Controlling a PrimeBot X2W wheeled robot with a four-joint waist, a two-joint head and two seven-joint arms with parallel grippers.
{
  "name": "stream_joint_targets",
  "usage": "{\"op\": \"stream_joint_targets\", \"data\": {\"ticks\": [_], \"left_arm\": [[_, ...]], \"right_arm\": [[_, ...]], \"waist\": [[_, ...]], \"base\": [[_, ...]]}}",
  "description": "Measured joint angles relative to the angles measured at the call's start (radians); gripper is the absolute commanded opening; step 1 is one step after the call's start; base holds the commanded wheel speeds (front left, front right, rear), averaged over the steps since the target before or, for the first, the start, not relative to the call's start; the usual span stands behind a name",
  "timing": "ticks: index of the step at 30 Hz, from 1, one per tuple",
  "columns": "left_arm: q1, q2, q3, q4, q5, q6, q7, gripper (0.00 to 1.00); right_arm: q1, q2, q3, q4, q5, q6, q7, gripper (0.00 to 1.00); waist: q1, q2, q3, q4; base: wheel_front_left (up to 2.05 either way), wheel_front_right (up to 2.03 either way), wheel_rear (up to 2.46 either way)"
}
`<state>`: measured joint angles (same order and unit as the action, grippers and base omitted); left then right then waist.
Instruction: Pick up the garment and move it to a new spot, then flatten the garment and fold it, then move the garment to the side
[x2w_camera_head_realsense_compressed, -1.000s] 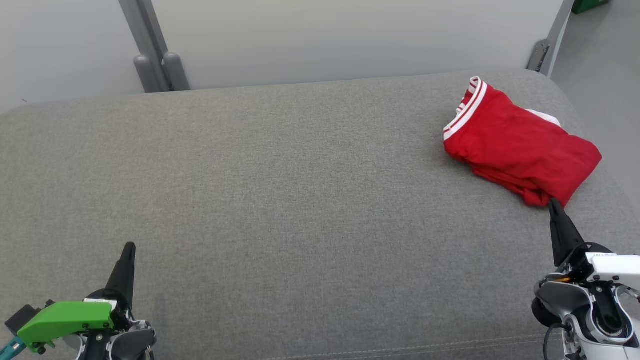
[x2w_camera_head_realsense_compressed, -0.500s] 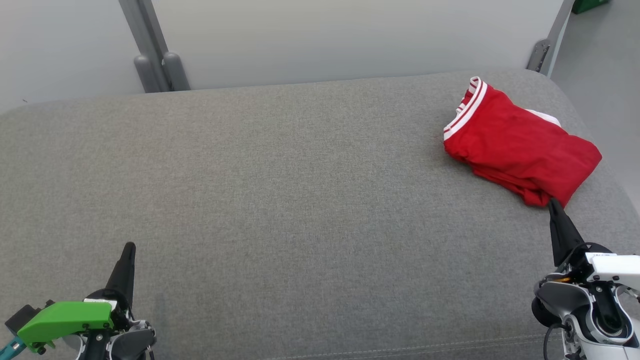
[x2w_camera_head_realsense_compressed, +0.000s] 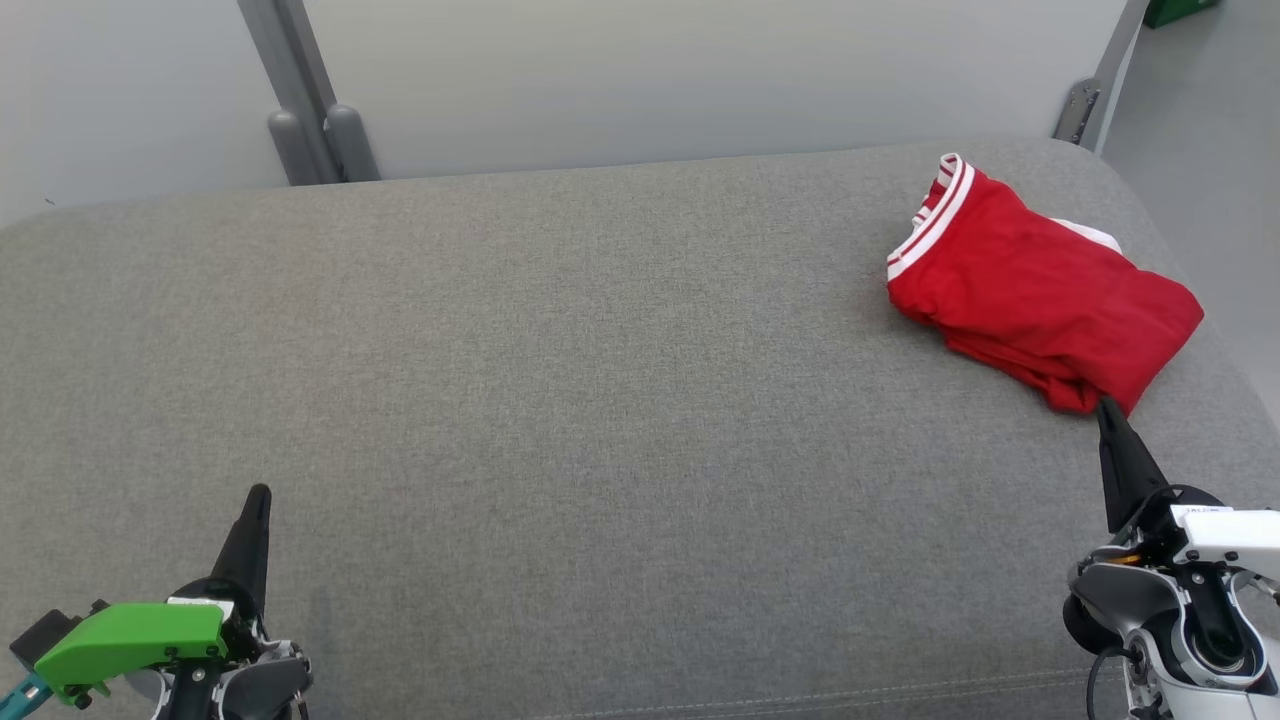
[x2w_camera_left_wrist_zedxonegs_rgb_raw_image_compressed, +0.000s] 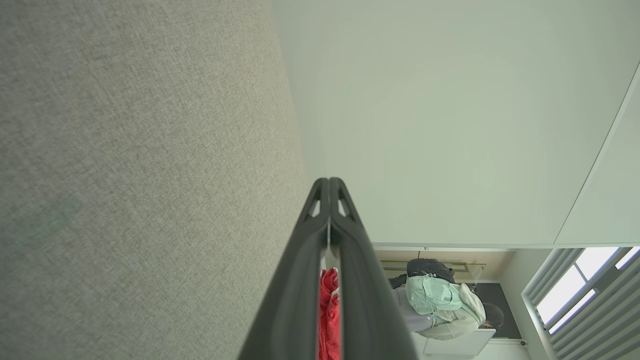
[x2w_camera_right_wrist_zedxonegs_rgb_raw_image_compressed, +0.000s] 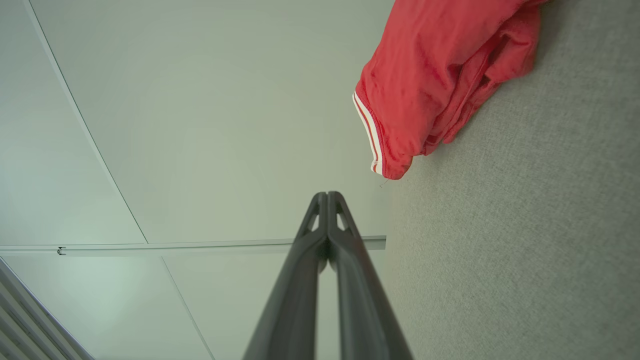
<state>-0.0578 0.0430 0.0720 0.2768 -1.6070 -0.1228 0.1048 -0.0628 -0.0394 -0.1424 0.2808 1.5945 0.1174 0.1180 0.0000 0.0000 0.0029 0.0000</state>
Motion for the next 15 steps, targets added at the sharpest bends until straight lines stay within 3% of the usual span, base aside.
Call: {"op": "stream_joint_targets", "data": {"ticks": [15], "left_arm": [[0.0,0.0,0.0,0.0,0.0,0.0,0.0,0.0]], "right_arm": [[0.0,0.0,0.001,0.0,0.004,0.0,0.0,0.0]], "waist": [[0.0,0.0,0.0,0.0]], "base": [[0.0,0.0,0.0]]}}
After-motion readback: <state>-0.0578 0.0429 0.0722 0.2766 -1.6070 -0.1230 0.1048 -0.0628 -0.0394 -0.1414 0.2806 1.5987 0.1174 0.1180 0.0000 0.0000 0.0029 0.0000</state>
